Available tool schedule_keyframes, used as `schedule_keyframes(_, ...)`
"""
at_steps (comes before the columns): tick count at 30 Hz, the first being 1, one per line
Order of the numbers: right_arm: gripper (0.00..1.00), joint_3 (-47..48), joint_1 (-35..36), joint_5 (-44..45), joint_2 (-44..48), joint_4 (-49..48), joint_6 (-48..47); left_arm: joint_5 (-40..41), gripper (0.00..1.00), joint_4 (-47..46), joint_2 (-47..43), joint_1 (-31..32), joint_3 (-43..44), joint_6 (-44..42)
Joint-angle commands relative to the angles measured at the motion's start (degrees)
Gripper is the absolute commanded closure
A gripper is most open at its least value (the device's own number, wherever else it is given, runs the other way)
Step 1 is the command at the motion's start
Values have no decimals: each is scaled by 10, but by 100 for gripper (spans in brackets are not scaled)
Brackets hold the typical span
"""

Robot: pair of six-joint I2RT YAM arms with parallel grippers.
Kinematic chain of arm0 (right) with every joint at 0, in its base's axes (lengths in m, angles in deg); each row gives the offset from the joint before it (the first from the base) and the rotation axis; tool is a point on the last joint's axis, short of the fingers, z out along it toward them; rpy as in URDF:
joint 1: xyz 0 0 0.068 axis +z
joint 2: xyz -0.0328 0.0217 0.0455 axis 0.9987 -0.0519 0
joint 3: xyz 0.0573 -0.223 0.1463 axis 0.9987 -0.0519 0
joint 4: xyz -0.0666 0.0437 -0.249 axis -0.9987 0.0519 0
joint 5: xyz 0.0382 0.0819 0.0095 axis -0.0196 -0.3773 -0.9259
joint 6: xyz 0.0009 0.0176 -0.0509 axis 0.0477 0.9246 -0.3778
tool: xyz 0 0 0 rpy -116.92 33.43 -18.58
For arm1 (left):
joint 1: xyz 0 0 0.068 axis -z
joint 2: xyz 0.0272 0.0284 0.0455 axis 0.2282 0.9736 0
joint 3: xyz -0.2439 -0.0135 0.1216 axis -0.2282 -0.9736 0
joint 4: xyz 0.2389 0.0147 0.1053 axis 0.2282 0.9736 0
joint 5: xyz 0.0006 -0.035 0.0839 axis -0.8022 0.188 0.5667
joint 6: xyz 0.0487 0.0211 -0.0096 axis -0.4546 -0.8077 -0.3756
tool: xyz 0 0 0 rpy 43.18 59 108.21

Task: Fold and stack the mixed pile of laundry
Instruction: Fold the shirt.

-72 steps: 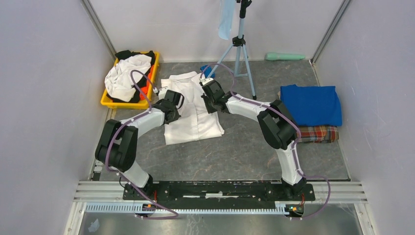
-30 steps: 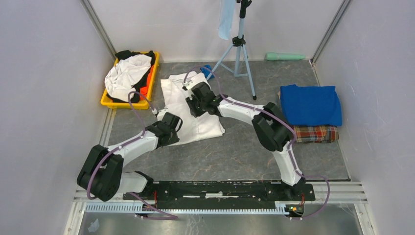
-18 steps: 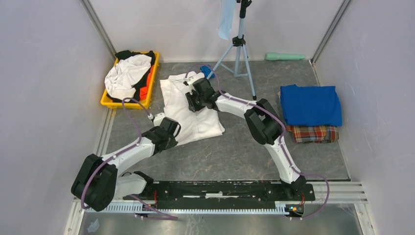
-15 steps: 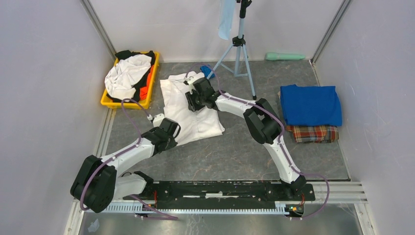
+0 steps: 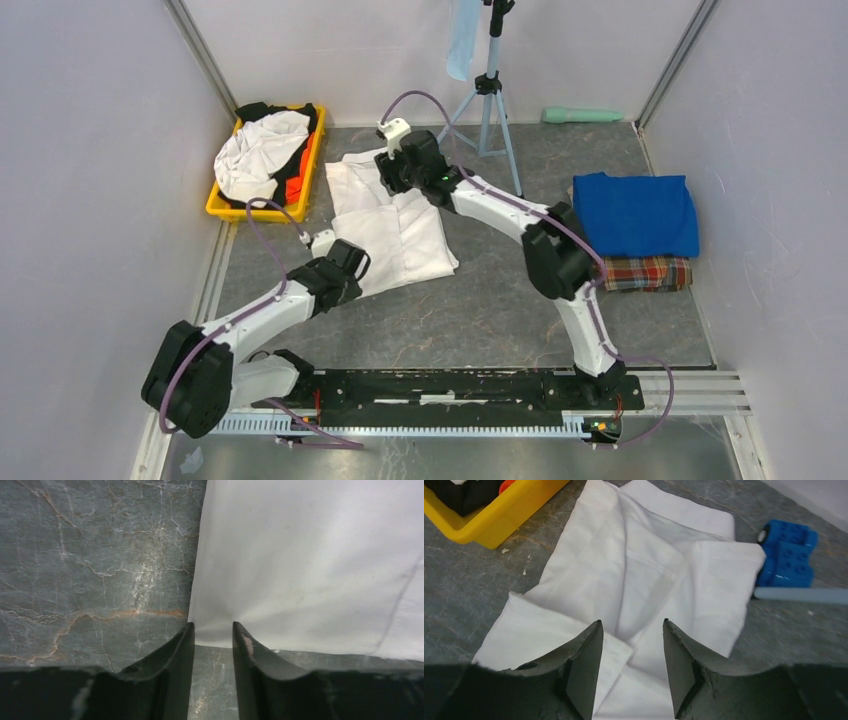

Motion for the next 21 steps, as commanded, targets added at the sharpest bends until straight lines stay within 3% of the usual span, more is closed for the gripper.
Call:
schedule_keyframes(1, 48, -151, -2, 32, 181, -73, -5, 34, 50, 24, -52, 1, 65, -34)
schedule_keyframes(4, 57, -257, -2, 53, 242, -87, 15, 53, 48, 41, -34, -1, 127, -57)
schedule_keyframes(9, 78, -324, -3, 50, 250, -78, 24, 42, 57, 29, 59, -5, 222, -93)
schedule_keyframes(14, 91, -299, -3, 19, 196, -64, 31, 31, 62, 10, 157, -18, 297, -129)
schedule_keyframes(21, 94, -211, -4, 39, 108, -24, 21, 13, 63, -14, 252, -65, 345, -162)
